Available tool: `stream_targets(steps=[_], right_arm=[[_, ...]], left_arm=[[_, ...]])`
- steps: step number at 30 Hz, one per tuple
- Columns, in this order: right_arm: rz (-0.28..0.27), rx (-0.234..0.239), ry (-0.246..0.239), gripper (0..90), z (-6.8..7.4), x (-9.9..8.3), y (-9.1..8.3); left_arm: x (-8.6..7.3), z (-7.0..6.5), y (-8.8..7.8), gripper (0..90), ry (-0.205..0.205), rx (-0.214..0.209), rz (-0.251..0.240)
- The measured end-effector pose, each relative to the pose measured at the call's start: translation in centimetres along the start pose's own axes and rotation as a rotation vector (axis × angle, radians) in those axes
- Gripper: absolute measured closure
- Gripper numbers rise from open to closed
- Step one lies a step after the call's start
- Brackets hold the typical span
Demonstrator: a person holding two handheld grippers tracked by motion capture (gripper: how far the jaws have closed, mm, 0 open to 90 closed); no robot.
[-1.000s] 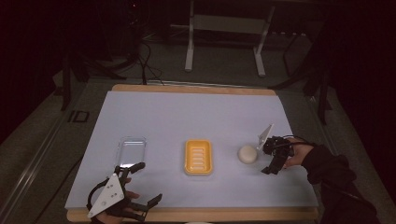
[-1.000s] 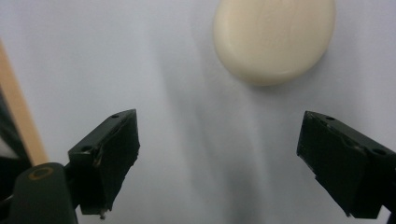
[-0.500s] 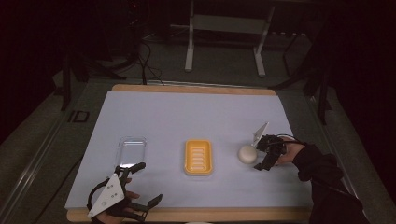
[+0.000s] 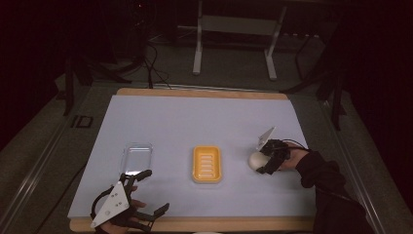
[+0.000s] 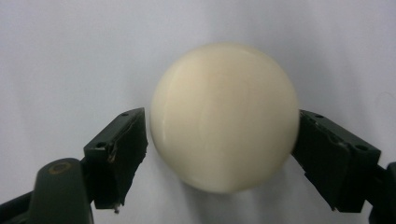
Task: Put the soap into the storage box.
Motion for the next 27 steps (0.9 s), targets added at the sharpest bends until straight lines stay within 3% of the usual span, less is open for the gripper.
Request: stream_targets(steps=[4,14,20,22,27], right_arm=[[0.017,-0.007,-0.014,20.9,0.13,0.09,0.56],[-0.001,-0.021,0.017,22.6,-0.04,0.3,0.85],[0.031,-0.012,-0.003,24.8,0.07,0.46,1.06],[0.053,0.01,0.028,25.0,-0.08,0.56,1.01],[0.08,0.024,0.032,25.1,-0.42,0.6,0.32]], left_arm=[[0.03,0.03,-0.1,0.1,0.004,0.007,-0.001],[0.05,0.0,-0.11,0.1,0.006,0.008,-0.004],[0.05,0.01,-0.1,0.1,0.006,0.008,-0.006],[0.08,0.03,-0.17,0.1,0.007,0.009,-0.01],[0.09,0.03,-0.17,0.1,0.008,0.008,-0.01]])
Point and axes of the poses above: each handheld gripper's, and its own axes: y roughly forward along the jaws, x roughly out of its top, z roughly to its left, the point moved 2 cm from there along y, roughly forward along the jaws, and after that the axes turned 15 degrees about -x, right-handed, at the moved point
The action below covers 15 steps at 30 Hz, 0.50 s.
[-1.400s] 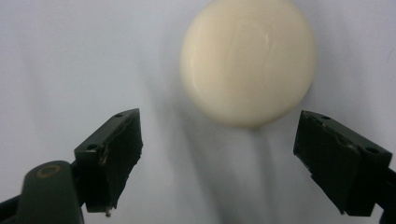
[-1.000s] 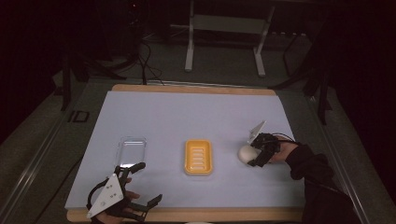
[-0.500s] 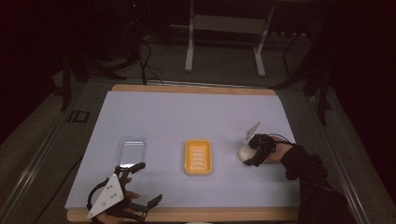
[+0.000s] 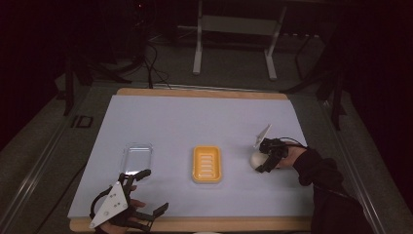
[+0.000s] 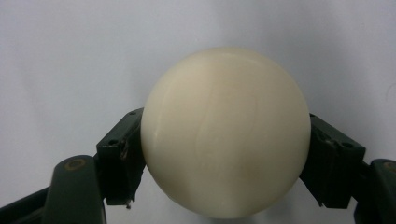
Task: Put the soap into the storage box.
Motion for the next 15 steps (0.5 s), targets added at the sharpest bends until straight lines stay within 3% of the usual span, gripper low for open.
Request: stream_targets(steps=[5,15], right_arm=[[-0.001,0.006,0.0,25.1,0.0,0.1,-0.7],[0.012,-0.008,-0.012,25.1,-0.2,1.3,-3.9]], left_arm=[[0.0,0.0,0.1,0.1,0.001,-0.002,0.005],[0.0,-0.1,0.1,0.1,0.002,-0.003,0.007]])
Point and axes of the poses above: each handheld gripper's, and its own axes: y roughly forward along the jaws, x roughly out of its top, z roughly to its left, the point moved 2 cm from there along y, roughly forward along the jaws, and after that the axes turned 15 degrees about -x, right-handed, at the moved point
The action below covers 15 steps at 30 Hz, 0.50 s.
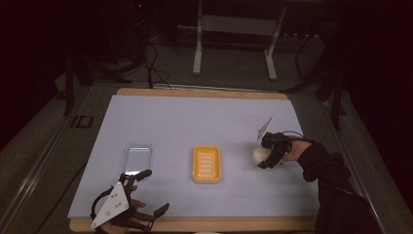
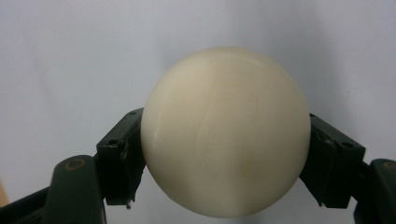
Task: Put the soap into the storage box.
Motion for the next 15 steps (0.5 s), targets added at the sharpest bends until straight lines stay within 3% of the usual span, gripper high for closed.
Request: stream_targets(steps=[8,15], right_arm=[[-0.017,-0.02,-0.044,25.1,0.2,1.4,-1.9],[-0.025,-0.025,-0.087,25.1,0.6,3.9,-4.2]], left_arm=[[0.0,0.0,0.1,0.1,-0.002,-0.001,0.003],[0.0,0.0,0.1,0.1,-0.004,-0.001,0.004]])
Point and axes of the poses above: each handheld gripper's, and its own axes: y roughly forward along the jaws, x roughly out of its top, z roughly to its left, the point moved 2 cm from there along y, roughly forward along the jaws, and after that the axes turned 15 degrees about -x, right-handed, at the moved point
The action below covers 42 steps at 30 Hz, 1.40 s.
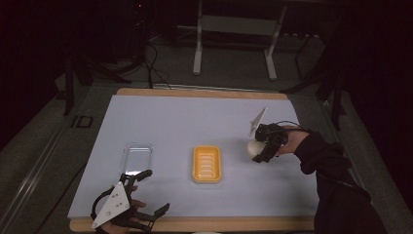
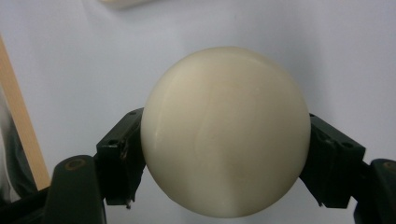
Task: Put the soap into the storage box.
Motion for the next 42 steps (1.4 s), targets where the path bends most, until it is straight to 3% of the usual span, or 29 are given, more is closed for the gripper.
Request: stream_targets(steps=[13,20,35,41,42], right_arm=[[-0.065,0.014,-0.074,25.1,1.1,3.6,-1.6],[-0.11,0.023,-0.16,25.1,2.3,5.7,-1.9],[-0.174,0.039,-0.257,25.1,4.4,9.0,-1.2],[-0.2,0.053,-0.279,25.1,5.3,10.2,0.0],[-0.217,0.054,-0.3,25.1,5.7,10.5,0.4]], left_arm=[[0.0,0.0,0.0,0.1,0.002,-0.005,0.002],[0.0,0.0,0.0,0.1,0.002,-0.007,0.001],[0.0,0.0,-0.1,0.1,0.003,-0.011,-0.001],[0.1,-0.1,-0.1,0.1,0.003,-0.014,-0.005],[0.1,-0.1,-0.1,0.1,0.003,-0.015,-0.004]])
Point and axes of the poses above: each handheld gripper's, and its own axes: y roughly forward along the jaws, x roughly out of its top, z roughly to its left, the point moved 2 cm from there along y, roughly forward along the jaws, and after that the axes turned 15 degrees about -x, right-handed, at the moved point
